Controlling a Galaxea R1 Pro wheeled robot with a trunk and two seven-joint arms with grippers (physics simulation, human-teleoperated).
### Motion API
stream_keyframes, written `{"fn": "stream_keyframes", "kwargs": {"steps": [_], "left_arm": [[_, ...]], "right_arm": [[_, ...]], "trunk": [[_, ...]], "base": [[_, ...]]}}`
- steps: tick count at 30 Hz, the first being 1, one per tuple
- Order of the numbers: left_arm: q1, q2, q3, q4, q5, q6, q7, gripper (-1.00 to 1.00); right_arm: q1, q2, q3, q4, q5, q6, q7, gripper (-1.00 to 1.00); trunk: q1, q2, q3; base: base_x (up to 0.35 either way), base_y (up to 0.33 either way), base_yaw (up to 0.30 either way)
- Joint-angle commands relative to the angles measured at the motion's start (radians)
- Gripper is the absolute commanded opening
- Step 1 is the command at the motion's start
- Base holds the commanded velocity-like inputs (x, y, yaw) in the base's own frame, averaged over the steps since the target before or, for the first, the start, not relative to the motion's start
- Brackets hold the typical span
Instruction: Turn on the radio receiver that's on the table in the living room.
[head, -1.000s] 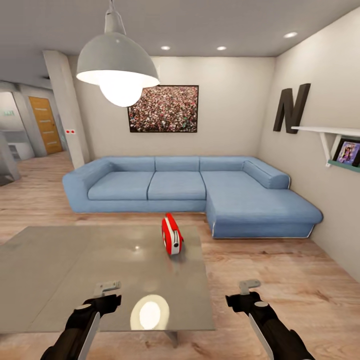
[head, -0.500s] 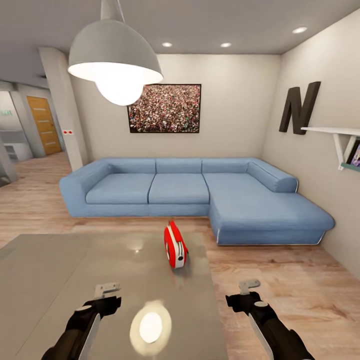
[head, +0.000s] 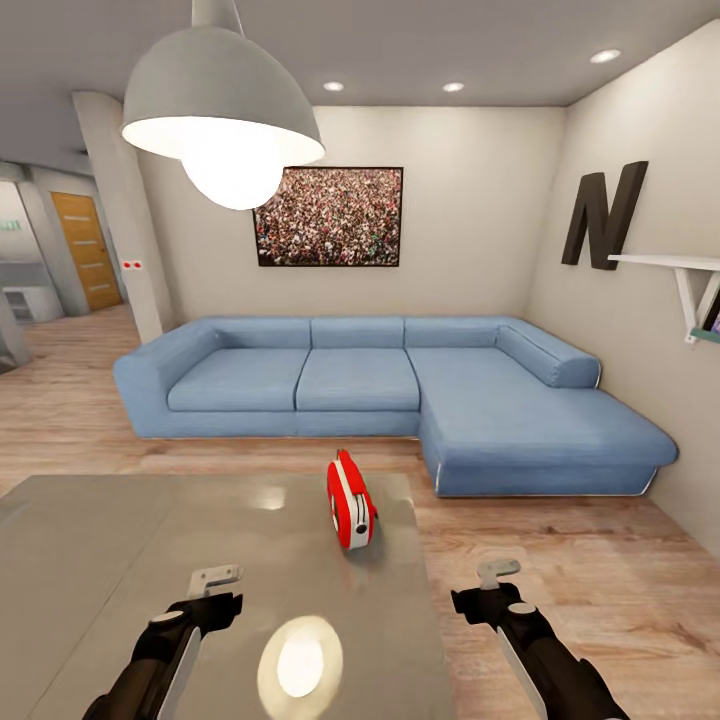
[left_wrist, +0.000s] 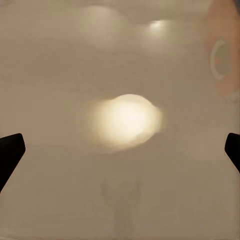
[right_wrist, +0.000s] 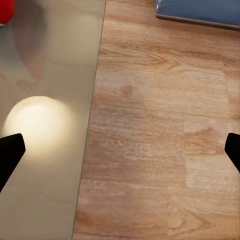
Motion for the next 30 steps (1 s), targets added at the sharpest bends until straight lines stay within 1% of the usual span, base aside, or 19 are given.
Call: {"fn": "stream_keyframes", "kwargs": {"steps": [1, 5, 13, 18, 19, 24, 26, 28, 30], "left_arm": [[0.000, 0.000, 0.000, 0.000, 0.000, 0.000, 0.000, 1.00], [0.000, 0.000, 0.000, 0.000, 0.000, 0.000, 0.000, 1.00], [0.000, 0.000, 0.000, 0.000, 0.000, 0.000, 0.001, 1.00], [0.000, 0.000, 0.000, 0.000, 0.000, -0.001, 0.000, 1.00], [0.000, 0.000, 0.000, 0.000, 0.000, -0.001, 0.000, 1.00], [0.000, 0.000, 0.000, 0.000, 0.000, -0.003, 0.000, 1.00], [0.000, 0.000, 0.000, 0.000, 0.000, -0.004, 0.000, 1.00], [0.000, 0.000, 0.001, 0.000, 0.000, -0.012, 0.000, 1.00], [0.000, 0.000, 0.001, 0.000, 0.000, -0.024, 0.000, 1.00]], "right_arm": [[0.000, 0.000, 0.000, 0.000, 0.000, 0.000, 0.000, 1.00], [0.000, 0.000, 0.000, 0.000, 0.000, -0.001, 0.001, 1.00], [0.000, 0.000, -0.001, 0.000, -0.001, 0.001, 0.001, 1.00], [0.000, 0.001, -0.003, -0.003, 0.000, 0.002, 0.003, 1.00], [0.000, 0.001, -0.003, -0.014, 0.000, 0.003, 0.003, 1.00], [-0.008, 0.001, -0.004, -0.190, -0.001, 0.012, 0.003, 1.00], [-0.016, 0.002, -0.005, -0.232, -0.001, 0.013, 0.002, 1.00], [-0.044, 0.001, -0.006, -0.263, -0.002, 0.013, 0.001, 1.00], [-0.100, 0.001, -0.007, -0.277, -0.006, 0.013, 0.001, 1.00]], "trunk": [[0.000, 0.000, 0.000], [0.000, 0.000, 0.000], [0.000, 0.000, 0.000], [0.000, 0.000, 0.000], [0.000, 0.000, 0.000], [0.000, 0.000, 0.000], [0.000, 0.000, 0.000], [0.000, 0.000, 0.000], [0.000, 0.000, 0.000]], "base": [[0.000, 0.000, 0.000], [0.118, 0.000, 0.000], [0.296, 0.000, 0.000], [0.056, 0.000, 0.000], [0.015, 0.000, 0.000], [0.004, 0.000, 0.000], [0.000, 0.000, 0.000], [0.000, 0.000, 0.000], [0.000, 0.000, 0.000]]}}
